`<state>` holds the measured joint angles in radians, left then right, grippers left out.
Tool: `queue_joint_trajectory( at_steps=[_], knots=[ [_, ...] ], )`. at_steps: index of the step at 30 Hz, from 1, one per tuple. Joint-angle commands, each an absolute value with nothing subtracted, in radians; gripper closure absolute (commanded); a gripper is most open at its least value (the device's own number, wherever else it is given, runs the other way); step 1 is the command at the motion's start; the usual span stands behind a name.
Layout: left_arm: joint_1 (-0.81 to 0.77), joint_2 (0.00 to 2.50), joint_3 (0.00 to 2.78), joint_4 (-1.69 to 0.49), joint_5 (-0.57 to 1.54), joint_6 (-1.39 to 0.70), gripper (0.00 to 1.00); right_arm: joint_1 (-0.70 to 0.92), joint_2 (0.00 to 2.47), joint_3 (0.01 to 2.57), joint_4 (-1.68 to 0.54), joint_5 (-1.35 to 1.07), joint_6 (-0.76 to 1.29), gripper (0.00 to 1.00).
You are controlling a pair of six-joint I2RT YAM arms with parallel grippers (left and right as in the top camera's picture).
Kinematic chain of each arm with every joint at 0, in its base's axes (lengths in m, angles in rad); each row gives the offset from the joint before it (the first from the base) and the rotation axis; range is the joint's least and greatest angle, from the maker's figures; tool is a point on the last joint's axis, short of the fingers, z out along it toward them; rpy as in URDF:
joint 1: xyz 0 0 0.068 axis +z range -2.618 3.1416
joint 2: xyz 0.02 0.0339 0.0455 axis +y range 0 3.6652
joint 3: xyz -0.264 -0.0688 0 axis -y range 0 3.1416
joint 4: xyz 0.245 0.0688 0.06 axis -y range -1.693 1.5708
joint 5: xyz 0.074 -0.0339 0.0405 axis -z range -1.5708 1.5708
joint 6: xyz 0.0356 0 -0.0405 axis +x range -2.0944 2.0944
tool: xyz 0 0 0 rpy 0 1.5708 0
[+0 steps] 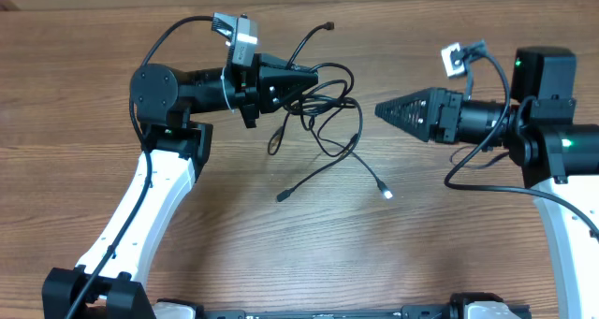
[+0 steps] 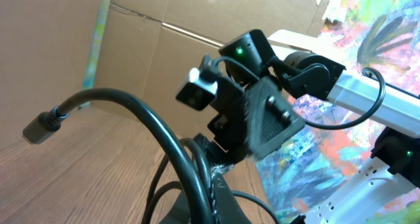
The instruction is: Untangle cables
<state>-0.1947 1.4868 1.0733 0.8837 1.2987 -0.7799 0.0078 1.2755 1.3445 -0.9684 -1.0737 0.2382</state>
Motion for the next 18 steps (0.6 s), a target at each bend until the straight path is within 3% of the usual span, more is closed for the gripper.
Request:
queue_joint_trajectory(
  at_steps=[1, 8, 14, 18],
  knots=[
    [-0.195, 1.468, 1.083, 0.887, 1.317, -0.785, 0.96, 0.011, 1.273, 1.348, -1.029, -0.928, 0.204, 0.02],
    [-0.197, 1.468, 1.083, 0.886, 1.335, -0.775, 0.96, 0.011, 1.273, 1.348, -1.02, -1.05, 0.221, 0.0],
    [-0.197, 1.468, 1.083, 0.837, 1.335, -0.653, 0.96, 0.011, 1.273, 1.348, -0.998, -1.207, 0.448, 0.0],
    [-0.197, 1.468, 1.083, 0.744, 1.314, -0.537, 0.96, 0.011, 1.273, 1.348, -0.997, -1.317, 0.445, 0.0]
  ],
)
